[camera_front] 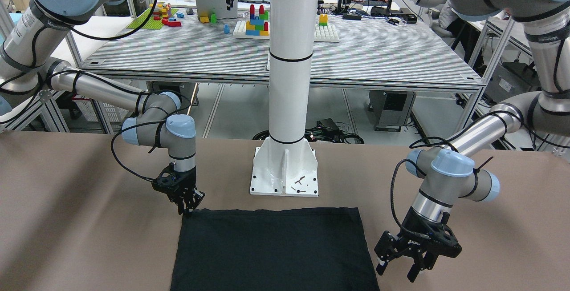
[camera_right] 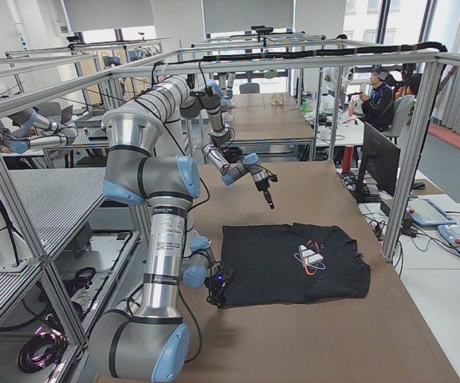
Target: Fold clothes
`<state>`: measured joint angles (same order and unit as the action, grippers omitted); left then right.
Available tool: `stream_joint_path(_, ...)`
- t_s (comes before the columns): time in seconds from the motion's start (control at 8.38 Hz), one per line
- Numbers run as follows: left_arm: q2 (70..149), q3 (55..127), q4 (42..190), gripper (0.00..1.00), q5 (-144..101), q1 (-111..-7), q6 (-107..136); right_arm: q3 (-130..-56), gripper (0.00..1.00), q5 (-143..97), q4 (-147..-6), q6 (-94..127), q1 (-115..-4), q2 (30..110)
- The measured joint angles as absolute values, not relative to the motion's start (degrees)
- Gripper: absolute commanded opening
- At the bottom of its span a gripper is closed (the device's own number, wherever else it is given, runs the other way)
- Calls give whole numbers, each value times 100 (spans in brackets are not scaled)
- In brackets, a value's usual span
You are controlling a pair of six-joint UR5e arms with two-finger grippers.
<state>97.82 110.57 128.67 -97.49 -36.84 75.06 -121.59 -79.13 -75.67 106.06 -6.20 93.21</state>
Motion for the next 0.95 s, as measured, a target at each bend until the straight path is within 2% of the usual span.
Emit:
stream_joint_path(0.72, 9796, 11073, 12867, 93, -9671, -3673, 7510, -12386, 0, -7936, -7571, 10664, -635, 9365)
stream_joint_path(0.84, 9802, 11089, 12867, 93, -9667, -3647, 7512, -12449, 4, -7945, -7574, 10685, -633, 9368)
stream_joint_path(0.95, 9805, 11100, 12867, 93, -9663, -3625, 7514, -12465, 25, -7950, -7576, 10696, -622, 9379)
